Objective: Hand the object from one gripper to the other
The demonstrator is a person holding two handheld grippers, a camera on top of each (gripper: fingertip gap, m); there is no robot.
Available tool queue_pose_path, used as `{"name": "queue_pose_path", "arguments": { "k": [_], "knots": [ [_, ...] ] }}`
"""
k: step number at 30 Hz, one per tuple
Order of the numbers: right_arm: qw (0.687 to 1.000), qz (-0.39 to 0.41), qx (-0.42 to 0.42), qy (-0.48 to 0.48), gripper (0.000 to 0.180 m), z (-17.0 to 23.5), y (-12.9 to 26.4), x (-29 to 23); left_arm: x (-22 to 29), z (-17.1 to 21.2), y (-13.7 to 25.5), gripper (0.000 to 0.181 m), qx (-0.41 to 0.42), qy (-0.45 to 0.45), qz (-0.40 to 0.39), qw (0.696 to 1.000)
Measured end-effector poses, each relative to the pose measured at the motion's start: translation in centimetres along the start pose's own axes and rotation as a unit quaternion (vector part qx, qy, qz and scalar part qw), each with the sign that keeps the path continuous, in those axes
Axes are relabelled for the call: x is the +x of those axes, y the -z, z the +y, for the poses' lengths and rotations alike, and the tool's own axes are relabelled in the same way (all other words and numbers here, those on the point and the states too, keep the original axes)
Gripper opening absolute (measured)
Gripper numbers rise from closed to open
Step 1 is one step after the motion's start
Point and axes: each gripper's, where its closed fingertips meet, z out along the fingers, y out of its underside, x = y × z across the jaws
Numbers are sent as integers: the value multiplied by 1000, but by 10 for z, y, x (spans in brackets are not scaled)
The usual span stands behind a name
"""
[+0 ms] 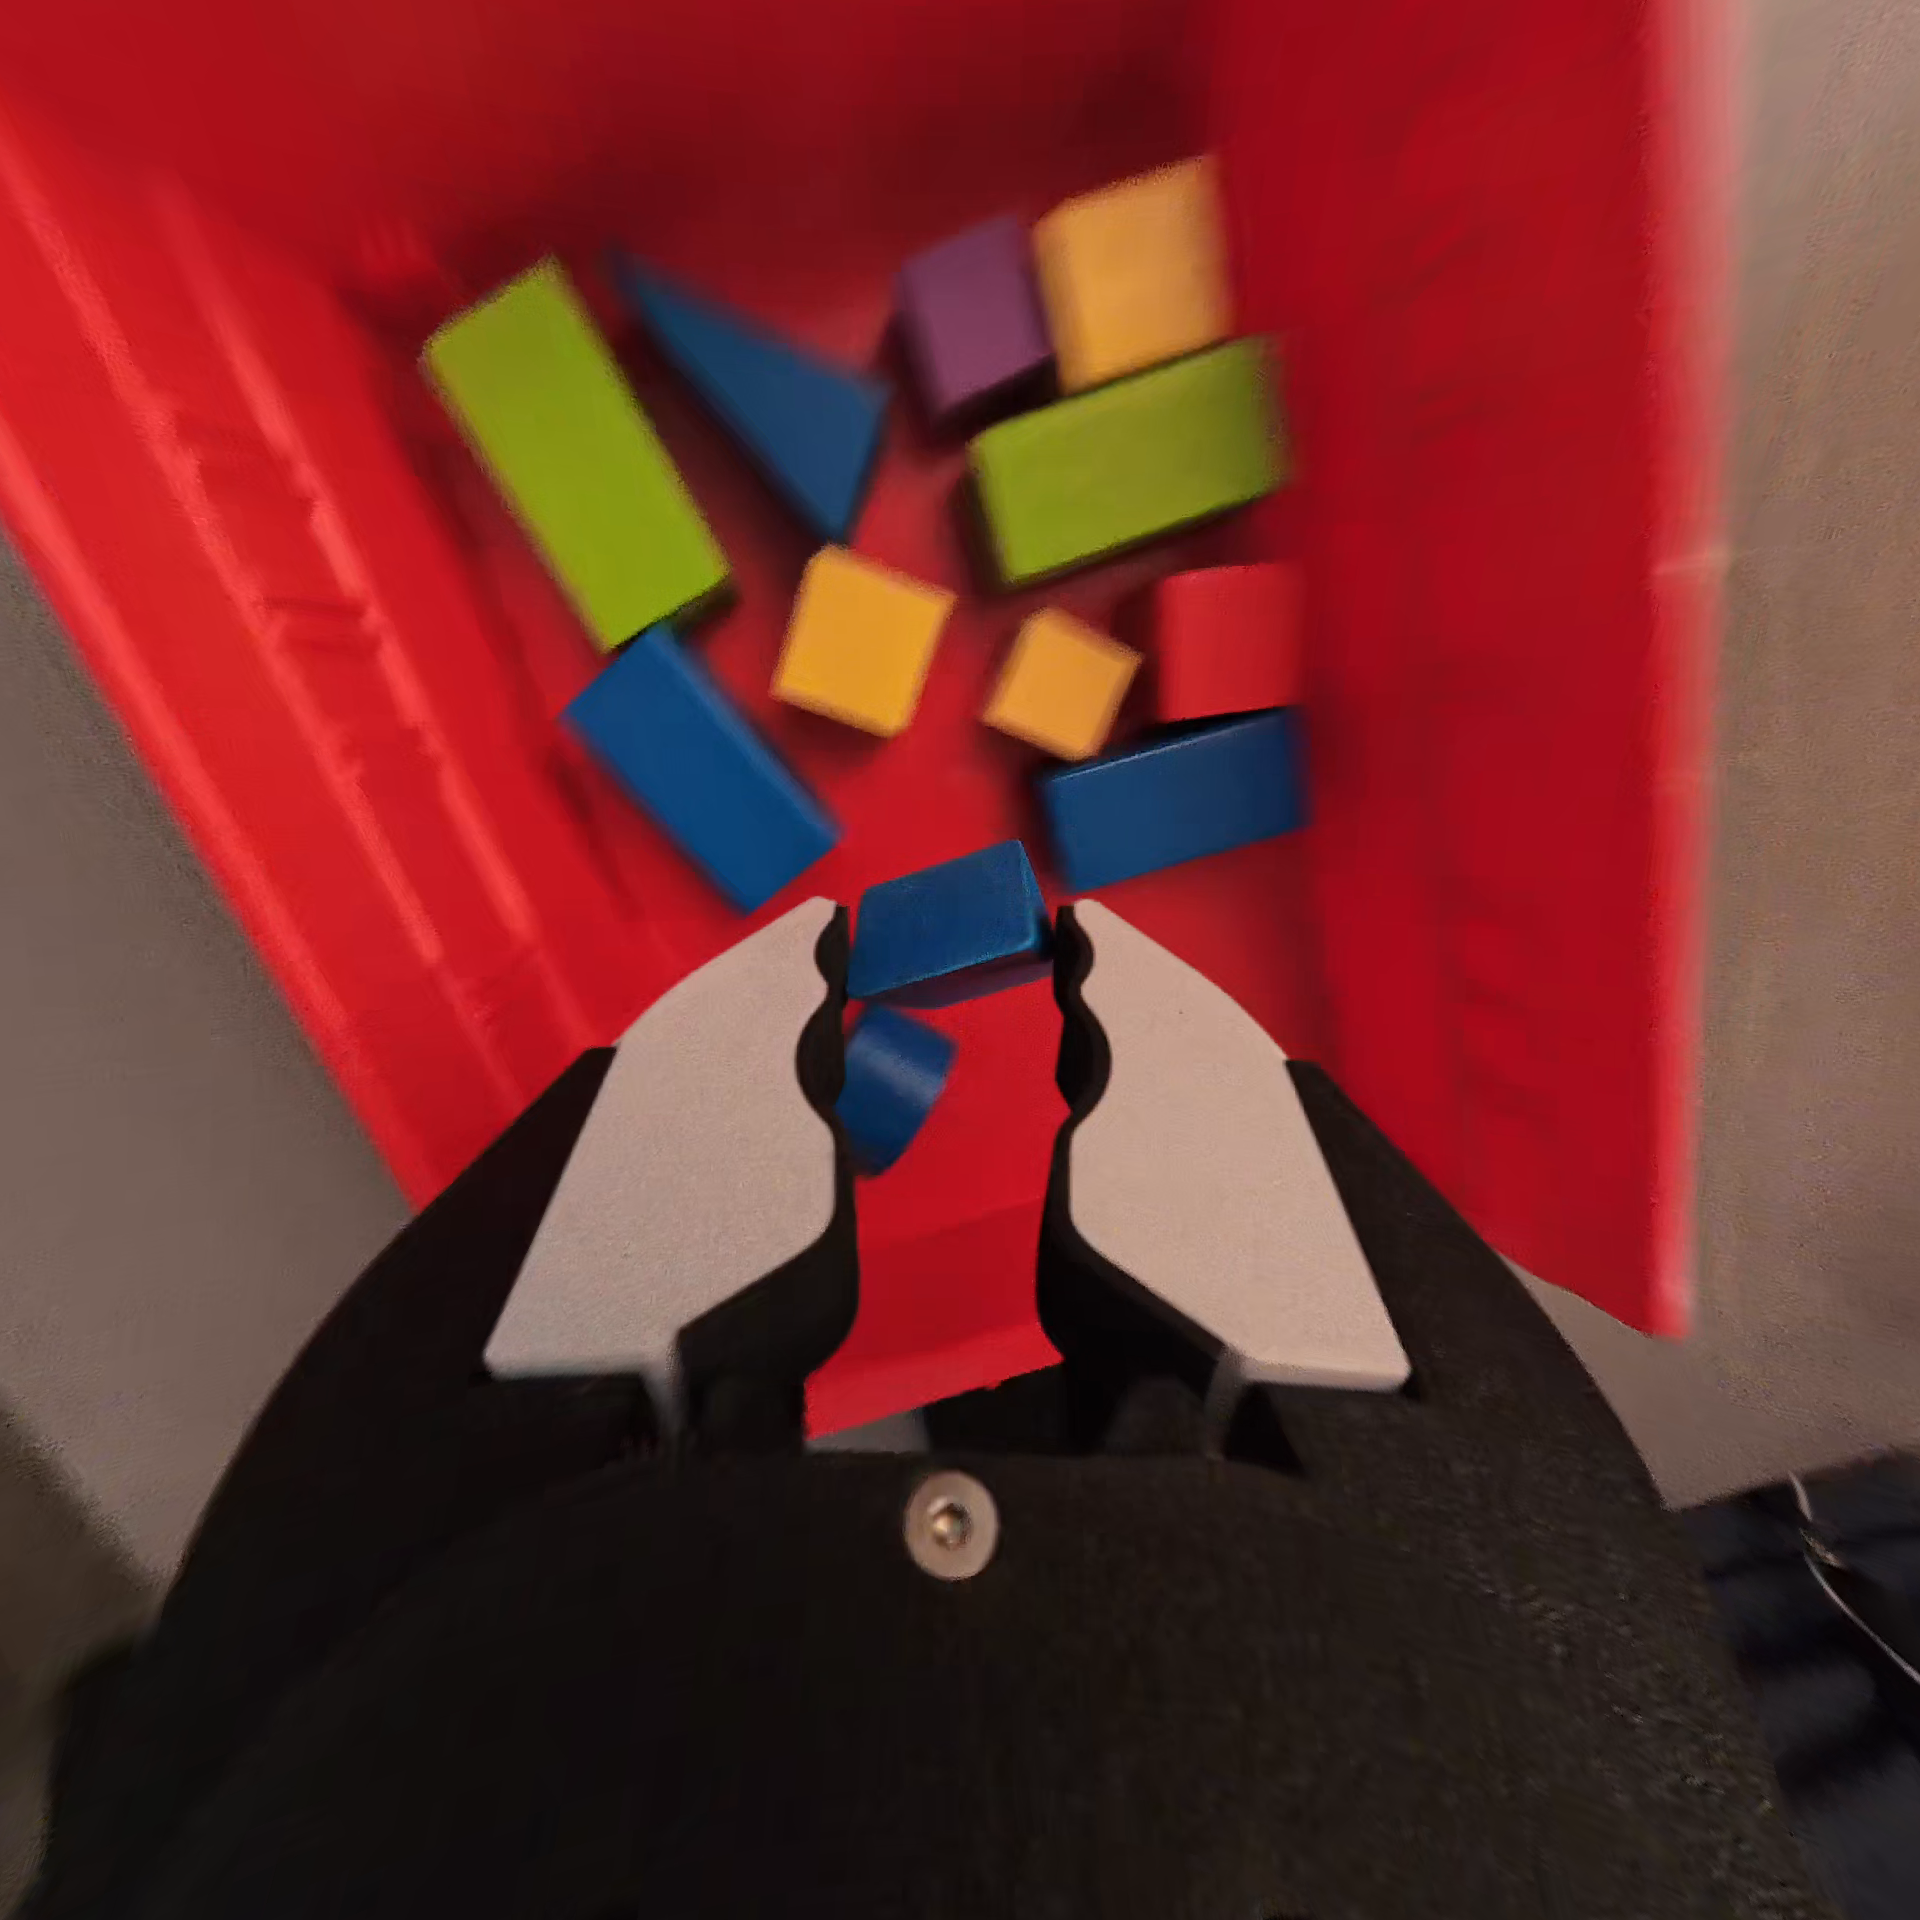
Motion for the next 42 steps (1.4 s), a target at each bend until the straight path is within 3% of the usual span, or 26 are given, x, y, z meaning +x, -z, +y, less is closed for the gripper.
{"name": "queue_pose_path", "arguments": {
  "k": [3, 6, 9, 12, 17, 22, 28, 42],
  "knots": [
    [994, 22, 80, 66, 37, -39, 27, -21, 64, -22, 27, 37, 89, -96, 147, 980],
    [960, 42, 216, 175, 40, -95, 64, -64, 133, -25, 62, 37, 133, -164, 324, 922],
    [875, 41, 387, 288, 43, -146, 109, -133, 185, -25, 100, 37, 171, -204, 455, 850],
    [785, 12, 502, 363, 46, -160, 146, -198, 220, -6, 120, 37, 163, -273, 517, 795],
    [716, -33, 579, 390, 55, -154, 183, -242, 252, 28, 144, 37, 135, -348, 582, 722],
    [691, -89, 579, 424, 55, -141, 192, -270, 266, 58, 149, 37, 101, -414, 589, 687],
    [675, -116, 572, 451, 47, -132, 195, -289, 273, 76, 150, 37, 74, -443, 596, 666],
    [670, -144, 579, 441, 38, -129, 201, -288, 268, 68, 160, 33, 68, -401, 641, 651]
  ]
}}
